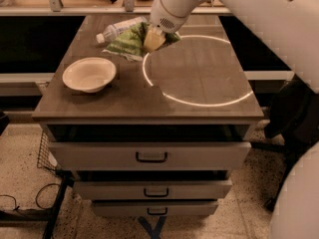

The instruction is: Place green jalapeno chip bag into paper bowl

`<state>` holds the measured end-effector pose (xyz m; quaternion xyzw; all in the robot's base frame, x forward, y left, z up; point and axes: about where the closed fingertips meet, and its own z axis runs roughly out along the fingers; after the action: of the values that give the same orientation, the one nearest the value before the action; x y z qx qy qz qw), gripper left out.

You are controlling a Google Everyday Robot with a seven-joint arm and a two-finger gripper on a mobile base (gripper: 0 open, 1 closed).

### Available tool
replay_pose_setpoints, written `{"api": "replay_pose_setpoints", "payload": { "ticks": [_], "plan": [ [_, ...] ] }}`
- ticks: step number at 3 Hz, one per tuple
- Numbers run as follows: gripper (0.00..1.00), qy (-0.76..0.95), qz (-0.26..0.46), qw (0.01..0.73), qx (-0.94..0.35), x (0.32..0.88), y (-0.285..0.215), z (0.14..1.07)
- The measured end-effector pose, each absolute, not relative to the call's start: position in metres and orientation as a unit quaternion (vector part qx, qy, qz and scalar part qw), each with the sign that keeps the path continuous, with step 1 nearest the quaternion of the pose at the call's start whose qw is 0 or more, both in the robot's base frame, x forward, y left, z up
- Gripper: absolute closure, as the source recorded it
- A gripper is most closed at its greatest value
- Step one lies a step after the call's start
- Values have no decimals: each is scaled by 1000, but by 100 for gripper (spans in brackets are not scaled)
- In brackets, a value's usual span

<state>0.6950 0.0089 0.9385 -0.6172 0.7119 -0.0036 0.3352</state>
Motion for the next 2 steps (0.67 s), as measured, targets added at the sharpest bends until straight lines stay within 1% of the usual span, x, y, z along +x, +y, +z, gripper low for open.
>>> {"api": "replay_pose_setpoints", "payload": {
  "ticks": [2],
  "plan": [
    [100, 673, -20, 353, -650, 685, 59, 946]
  ]
}}
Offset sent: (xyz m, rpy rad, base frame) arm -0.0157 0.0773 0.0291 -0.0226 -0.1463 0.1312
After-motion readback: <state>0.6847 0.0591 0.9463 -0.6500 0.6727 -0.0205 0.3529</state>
